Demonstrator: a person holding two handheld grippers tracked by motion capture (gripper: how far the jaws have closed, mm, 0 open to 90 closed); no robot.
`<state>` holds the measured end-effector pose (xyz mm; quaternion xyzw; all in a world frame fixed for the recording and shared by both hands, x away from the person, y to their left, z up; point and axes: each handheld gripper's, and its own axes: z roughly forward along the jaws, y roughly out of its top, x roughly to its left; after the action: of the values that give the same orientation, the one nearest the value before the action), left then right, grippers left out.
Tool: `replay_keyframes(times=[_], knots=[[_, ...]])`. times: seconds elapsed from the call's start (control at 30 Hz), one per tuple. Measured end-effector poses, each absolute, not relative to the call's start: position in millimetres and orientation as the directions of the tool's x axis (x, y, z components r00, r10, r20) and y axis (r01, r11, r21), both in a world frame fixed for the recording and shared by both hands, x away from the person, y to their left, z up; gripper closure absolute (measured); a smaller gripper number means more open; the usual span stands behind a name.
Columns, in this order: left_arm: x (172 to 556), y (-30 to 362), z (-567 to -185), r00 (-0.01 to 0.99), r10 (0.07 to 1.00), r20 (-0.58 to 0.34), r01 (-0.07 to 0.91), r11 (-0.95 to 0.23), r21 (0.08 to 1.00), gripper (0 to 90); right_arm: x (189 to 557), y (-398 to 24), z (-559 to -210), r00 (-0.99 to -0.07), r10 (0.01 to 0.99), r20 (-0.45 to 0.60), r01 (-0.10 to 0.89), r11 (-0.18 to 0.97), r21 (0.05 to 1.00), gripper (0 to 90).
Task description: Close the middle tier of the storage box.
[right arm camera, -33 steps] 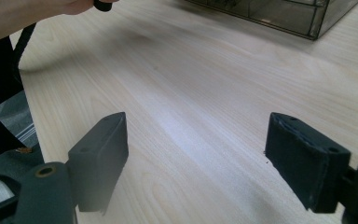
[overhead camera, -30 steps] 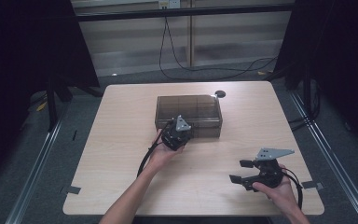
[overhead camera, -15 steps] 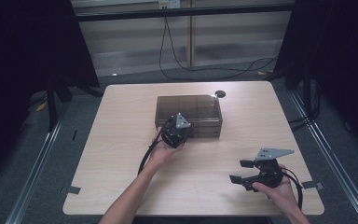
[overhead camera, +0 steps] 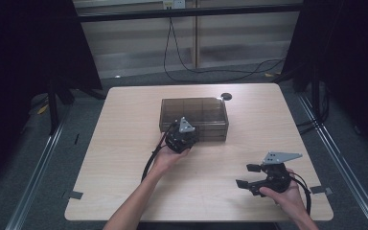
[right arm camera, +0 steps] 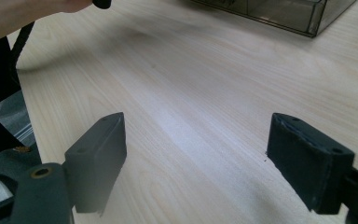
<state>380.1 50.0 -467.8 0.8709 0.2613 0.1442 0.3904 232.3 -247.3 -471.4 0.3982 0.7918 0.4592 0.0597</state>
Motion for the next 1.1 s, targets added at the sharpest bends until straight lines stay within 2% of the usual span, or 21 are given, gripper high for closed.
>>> replay_keyframes(times=[0.07, 0.43, 0.47, 0.73, 1.1], knots=[[377.7, 50.5, -466.5, 0.825, 0.564, 0.045, 0.339, -0.557, 0.758, 76.2, 232.2, -247.3, -471.4, -0.674, 0.688, 0.270, 0.576, 0.260, 0.775, 19.6], [364.4, 56.9, -461.8, 0.837, 0.548, -0.002, 0.353, -0.536, 0.767, 28.0, 232.3, -248.4, -470.7, -0.670, 0.692, 0.270, 0.574, 0.252, 0.779, 18.9], [362.8, 58.2, -462.2, 0.838, 0.545, 0.002, 0.344, -0.532, 0.774, 27.7, 232.4, -248.4, -470.8, -0.669, 0.692, 0.270, 0.575, 0.252, 0.779, 18.9], [352.0, 65.8, -458.5, 0.826, 0.564, 0.021, 0.339, -0.526, 0.780, 8.9, 232.4, -248.4, -470.7, -0.665, 0.698, 0.267, 0.576, 0.251, 0.778, 19.1], [341.0, 79.4, -456.7, 0.816, 0.578, 0.027, 0.339, -0.515, 0.788, 3.4, 232.3, -249.9, -470.0, -0.663, 0.700, 0.265, 0.573, 0.246, 0.782, 19.1]])
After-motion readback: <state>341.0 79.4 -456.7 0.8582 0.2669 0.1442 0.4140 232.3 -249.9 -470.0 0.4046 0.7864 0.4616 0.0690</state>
